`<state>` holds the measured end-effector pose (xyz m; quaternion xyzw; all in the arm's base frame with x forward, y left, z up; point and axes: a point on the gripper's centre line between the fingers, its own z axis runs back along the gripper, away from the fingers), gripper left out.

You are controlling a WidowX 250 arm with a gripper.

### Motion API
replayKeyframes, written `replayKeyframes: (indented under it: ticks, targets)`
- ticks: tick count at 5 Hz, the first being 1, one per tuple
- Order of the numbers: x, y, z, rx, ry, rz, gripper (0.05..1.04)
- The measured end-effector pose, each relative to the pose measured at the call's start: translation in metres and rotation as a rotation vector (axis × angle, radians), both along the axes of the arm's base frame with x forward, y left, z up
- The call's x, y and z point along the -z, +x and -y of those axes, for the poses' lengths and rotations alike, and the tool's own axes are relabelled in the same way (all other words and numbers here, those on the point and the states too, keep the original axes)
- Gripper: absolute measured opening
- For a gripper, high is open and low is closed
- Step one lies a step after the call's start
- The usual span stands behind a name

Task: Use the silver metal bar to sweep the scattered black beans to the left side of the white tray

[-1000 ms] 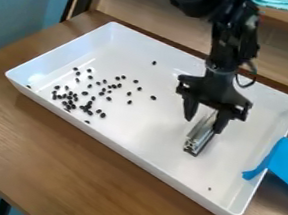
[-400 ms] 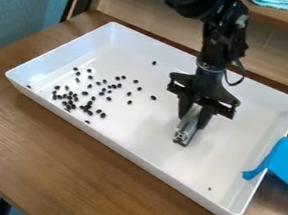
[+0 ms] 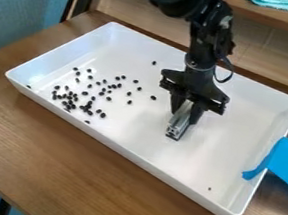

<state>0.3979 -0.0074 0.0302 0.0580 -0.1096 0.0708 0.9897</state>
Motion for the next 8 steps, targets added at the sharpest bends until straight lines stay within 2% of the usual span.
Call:
replayKeyframes:
  ticks: [1,2,3,4,5,6,7,8]
  targets:
    - [0.0,-0.021,-0.029,0.021,0.003,-0.025,0.389]
    - [-0.002,-0.045,-0.074,0.027,-0.009,-0.053,0.389]
    - [-0.007,-0.054,-0.119,-0.022,-0.022,-0.093,0.389]
    - [-0.012,-0.062,-0.163,-0.074,-0.022,-0.097,0.389]
    - [-0.017,-0.069,-0.193,-0.08,-0.015,-0.069,0.389]
    - [-0.024,-0.075,-0.209,-0.059,-0.054,-0.061,0.389]
    - [-0.034,-0.076,-0.193,-0.059,-0.133,-0.069,0.389]
    - [-0.061,-0.072,-0.157,-0.07,-0.156,-0.018,0.389]
